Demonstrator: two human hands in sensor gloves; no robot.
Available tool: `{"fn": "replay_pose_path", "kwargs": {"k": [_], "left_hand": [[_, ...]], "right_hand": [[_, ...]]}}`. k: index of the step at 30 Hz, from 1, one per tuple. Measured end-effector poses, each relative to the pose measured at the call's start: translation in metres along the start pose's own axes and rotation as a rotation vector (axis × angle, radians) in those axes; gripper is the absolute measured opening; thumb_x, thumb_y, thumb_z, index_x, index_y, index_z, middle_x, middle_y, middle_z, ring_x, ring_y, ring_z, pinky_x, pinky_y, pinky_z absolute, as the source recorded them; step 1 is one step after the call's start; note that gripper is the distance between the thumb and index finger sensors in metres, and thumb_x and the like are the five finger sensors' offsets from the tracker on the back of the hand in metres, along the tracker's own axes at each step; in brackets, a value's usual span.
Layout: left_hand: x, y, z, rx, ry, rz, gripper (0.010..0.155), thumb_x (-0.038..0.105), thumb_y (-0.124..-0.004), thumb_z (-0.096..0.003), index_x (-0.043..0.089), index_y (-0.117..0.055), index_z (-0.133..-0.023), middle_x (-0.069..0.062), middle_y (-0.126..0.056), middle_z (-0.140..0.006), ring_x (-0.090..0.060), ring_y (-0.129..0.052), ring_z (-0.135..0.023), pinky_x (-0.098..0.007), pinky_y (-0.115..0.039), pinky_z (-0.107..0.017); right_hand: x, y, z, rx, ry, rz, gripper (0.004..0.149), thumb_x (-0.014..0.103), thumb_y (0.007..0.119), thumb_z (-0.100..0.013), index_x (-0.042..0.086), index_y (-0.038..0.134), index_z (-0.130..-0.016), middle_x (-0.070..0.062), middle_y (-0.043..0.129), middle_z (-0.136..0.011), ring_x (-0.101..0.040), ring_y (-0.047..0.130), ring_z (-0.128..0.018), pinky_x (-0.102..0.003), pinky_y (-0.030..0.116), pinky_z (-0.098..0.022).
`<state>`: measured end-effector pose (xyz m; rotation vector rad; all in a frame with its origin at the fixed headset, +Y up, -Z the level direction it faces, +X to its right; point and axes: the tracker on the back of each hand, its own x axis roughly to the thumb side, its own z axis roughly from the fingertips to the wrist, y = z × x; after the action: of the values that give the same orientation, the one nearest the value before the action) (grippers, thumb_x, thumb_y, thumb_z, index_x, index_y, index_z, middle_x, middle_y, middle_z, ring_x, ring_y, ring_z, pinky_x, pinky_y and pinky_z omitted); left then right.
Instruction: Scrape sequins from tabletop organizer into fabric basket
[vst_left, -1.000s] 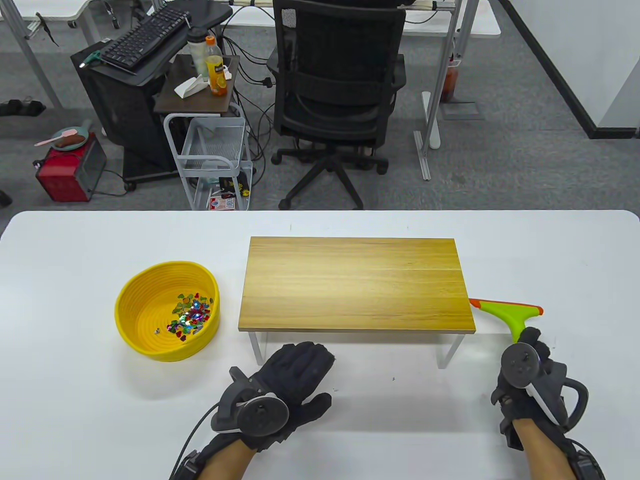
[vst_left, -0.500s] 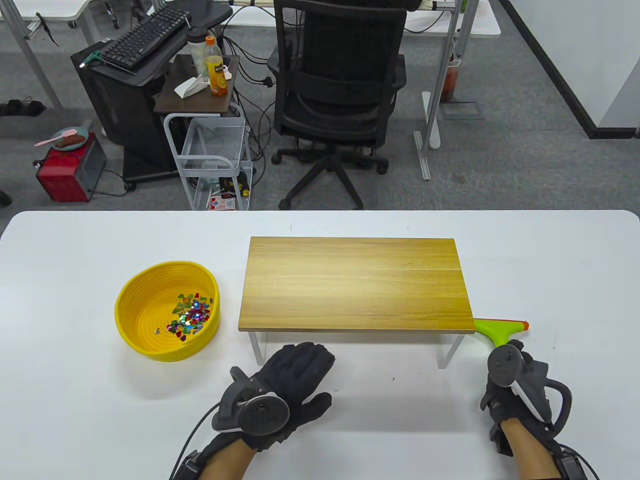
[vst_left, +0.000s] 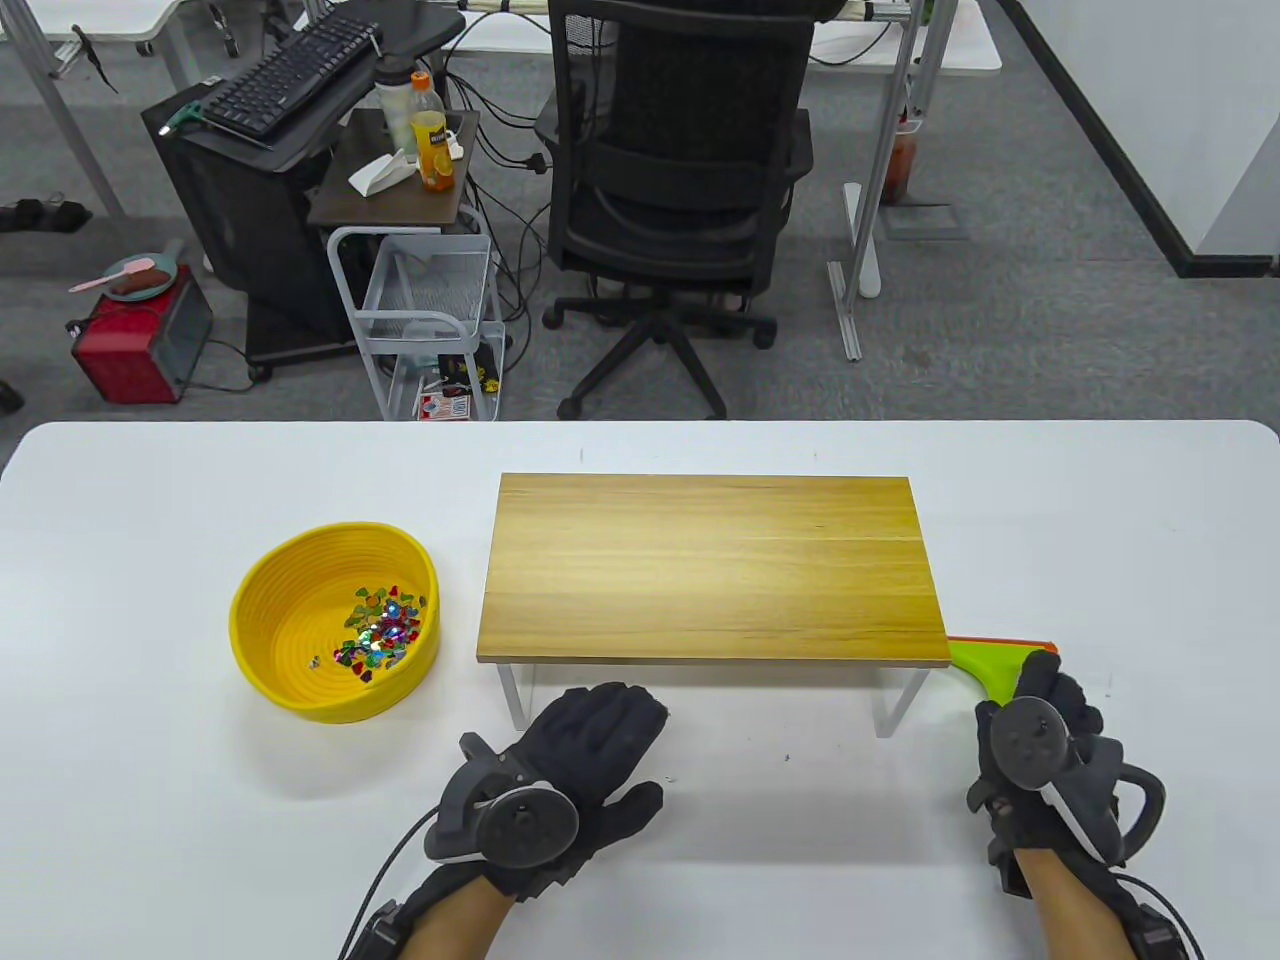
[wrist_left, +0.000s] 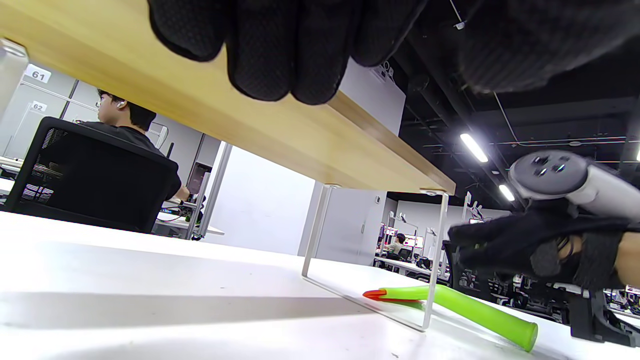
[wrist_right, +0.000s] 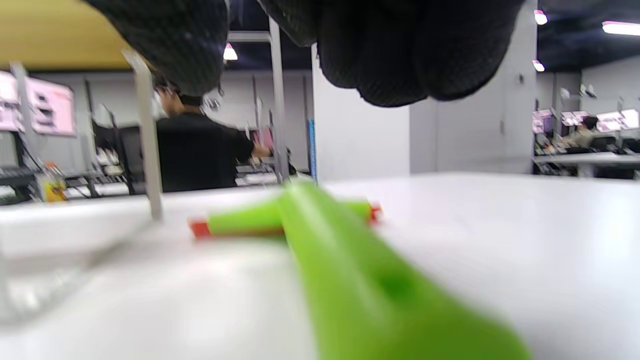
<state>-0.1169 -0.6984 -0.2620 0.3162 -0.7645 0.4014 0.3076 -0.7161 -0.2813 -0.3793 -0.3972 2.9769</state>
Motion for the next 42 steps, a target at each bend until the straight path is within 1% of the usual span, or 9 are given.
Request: {"fn": "replay_pose_path", "kwargs": {"k": [4, 6, 9, 13, 15, 19, 24, 30, 42], "left_hand": [[0.0, 0.0, 0.0, -0.002, 0.002, -0.004, 0.072, 0.061, -0.078, -0.0433, 0.022, -0.061, -0.101, -0.009, -0.075, -0.105, -0.034, -0.079, -0.094, -0.056, -0.064, -0.073], [0.0, 0.0, 0.0, 0.0, 0.004, -0.005, 0.072, 0.061, -0.078, -0.0433, 0.022, -0.061, -0.101, -0.009, -0.074, -0.105, -0.034, -0.079, -0.094, -0.056, -0.063, -0.073], [-0.001, 0.0, 0.0, 0.002, 0.006, -0.006, 0.072, 0.061, -0.078, -0.0434, 0.022, -0.06, -0.101, -0.009, -0.074, -0.105, -0.035, -0.079, -0.094, -0.057, -0.063, -0.073], [-0.001, 0.0, 0.0, 0.0, 0.008, -0.008, 0.072, 0.062, -0.077, -0.0434, 0.022, -0.06, -0.101, -0.009, -0.074, -0.105, -0.035, -0.079, -0.094, -0.057, -0.063, -0.073], [-0.001, -0.001, 0.001, -0.001, 0.008, -0.008, 0.072, 0.062, -0.077, -0.0433, 0.022, -0.061, -0.101, -0.009, -0.074, -0.105, -0.035, -0.079, -0.094, -0.057, -0.063, -0.073], [0.0, -0.001, 0.0, -0.003, 0.007, -0.007, 0.072, 0.062, -0.077, -0.0433, 0.022, -0.061, -0.101, -0.009, -0.074, -0.105, -0.035, -0.079, -0.094, -0.057, -0.063, -0.073], [-0.001, -0.002, 0.0, -0.008, 0.005, -0.013, 0.072, 0.063, -0.077, -0.043, 0.022, -0.062, -0.101, -0.009, -0.075, -0.105, -0.035, -0.079, -0.093, -0.057, -0.063, -0.073], [-0.001, -0.003, 0.0, -0.013, 0.011, -0.009, 0.072, 0.063, -0.077, -0.0431, 0.022, -0.062, -0.101, -0.009, -0.075, -0.105, -0.035, -0.079, -0.093, -0.057, -0.063, -0.073], [0.005, -0.008, -0.001, -0.031, -0.002, -0.032, 0.072, 0.063, -0.077, -0.0428, 0.021, -0.062, -0.101, -0.009, -0.075, -0.105, -0.035, -0.079, -0.093, -0.057, -0.063, -0.073]], "right_hand": [[0.023, -0.033, 0.014, -0.145, -0.134, -0.02, 0.074, 0.041, 0.076, -0.06, 0.002, 0.041, -0.112, -0.03, 0.054, -0.108, -0.054, 0.07, -0.087, -0.061, 0.067, -0.065], [0.036, -0.044, 0.022, -0.185, -0.201, -0.032, 0.074, 0.042, 0.076, -0.06, 0.002, 0.041, -0.112, -0.029, 0.054, -0.109, -0.054, 0.069, -0.088, -0.061, 0.066, -0.066], [0.059, -0.054, 0.035, -0.198, -0.3, -0.045, 0.075, 0.043, 0.076, -0.06, 0.003, 0.041, -0.112, -0.028, 0.053, -0.11, -0.054, 0.068, -0.091, -0.063, 0.063, -0.067], [0.087, -0.059, 0.051, -0.223, -0.439, -0.055, 0.075, 0.046, 0.077, -0.059, 0.006, 0.043, -0.113, -0.026, 0.053, -0.111, -0.053, 0.067, -0.093, -0.063, 0.061, -0.07], [0.1, -0.058, 0.058, -0.232, -0.506, -0.053, 0.075, 0.049, 0.077, -0.059, 0.007, 0.045, -0.113, -0.024, 0.056, -0.112, -0.051, 0.067, -0.094, -0.063, 0.06, -0.071], [0.126, -0.05, 0.07, -0.266, -0.628, -0.051, 0.075, 0.061, 0.075, -0.057, 0.012, 0.055, -0.111, -0.019, 0.065, -0.11, -0.047, 0.073, -0.094, -0.061, 0.063, -0.071], [0.145, -0.04, 0.073, -0.253, -0.735, -0.104, 0.076, 0.068, 0.074, -0.054, 0.016, 0.062, -0.108, -0.015, 0.072, -0.107, -0.043, 0.08, -0.092, -0.059, 0.067, -0.07], [0.151, -0.028, 0.072, -0.24, -0.809, -0.153, 0.077, 0.071, 0.074, -0.053, 0.017, 0.063, -0.107, -0.013, 0.075, -0.106, -0.041, 0.083, -0.091, -0.058, 0.069, -0.069], [0.147, -0.014, 0.07, -0.188, -0.841, -0.178, 0.079, 0.071, 0.073, -0.053, 0.016, 0.062, -0.108, -0.014, 0.075, -0.107, -0.042, 0.083, -0.091, -0.058, 0.07, -0.069]]}}
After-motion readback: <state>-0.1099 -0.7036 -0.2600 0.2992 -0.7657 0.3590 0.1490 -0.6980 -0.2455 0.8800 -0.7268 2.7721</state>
